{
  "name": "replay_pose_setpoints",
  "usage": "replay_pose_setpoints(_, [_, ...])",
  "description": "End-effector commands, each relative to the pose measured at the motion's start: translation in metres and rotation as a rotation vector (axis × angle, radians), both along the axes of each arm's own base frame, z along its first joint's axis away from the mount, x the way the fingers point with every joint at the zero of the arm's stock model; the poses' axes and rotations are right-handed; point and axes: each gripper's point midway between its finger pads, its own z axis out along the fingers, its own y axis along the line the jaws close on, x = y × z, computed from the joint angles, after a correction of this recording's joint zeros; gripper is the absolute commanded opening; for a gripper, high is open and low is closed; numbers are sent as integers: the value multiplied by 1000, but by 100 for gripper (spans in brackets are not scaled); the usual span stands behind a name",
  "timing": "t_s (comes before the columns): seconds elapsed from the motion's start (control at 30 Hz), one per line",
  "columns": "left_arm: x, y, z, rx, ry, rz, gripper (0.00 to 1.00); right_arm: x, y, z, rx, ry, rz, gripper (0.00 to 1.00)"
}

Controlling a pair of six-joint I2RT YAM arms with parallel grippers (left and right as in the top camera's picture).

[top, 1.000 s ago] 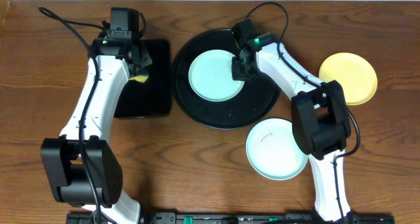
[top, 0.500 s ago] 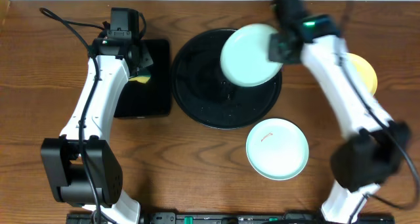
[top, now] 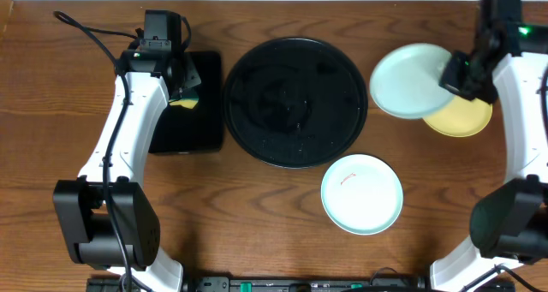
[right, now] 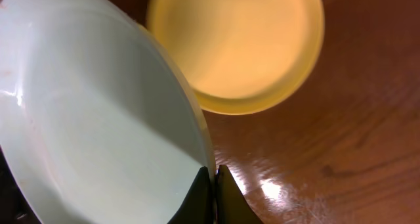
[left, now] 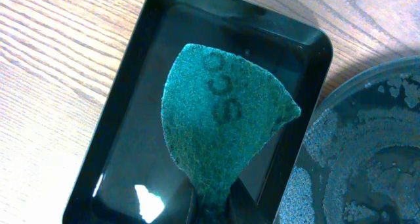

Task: Clean dirty plates on tray and stack at the side
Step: 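Lift the pale green plate with the right gripper and carry it right, then lower the pale green plate onto the yellow plate and release it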

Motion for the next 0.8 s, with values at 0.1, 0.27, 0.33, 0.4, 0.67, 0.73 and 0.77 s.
replay_pose_setpoints(0.1, [1,0,-5,-8,12,4,8,-30,-44,-44,59,79,-126,1])
replay_pose_setpoints(0.27, [1,0,-8,-8,20,4,8,-48,-78,-78,88,78,-286,1])
replay_pose_setpoints(0.33, [1,0,-8,-8,20,4,8,-51,-88,-88,111,59,-328,1])
replay_pose_setpoints(0.4, [1,0,-8,-8,20,4,8,-52,-95,-95,153,31,-357,1])
replay_pose_setpoints(0.67, [1,0,-9,-8,20,4,8,-40,-104,-99,190,-55,-358,1])
replay_pose_setpoints(0.73, [1,0,-9,-8,20,4,8,-34,-99,-98,201,-74,-322,17])
replay_pose_setpoints(0.77, [1,0,-9,-8,20,4,7,-30,-95,-97,208,-82,-301,26])
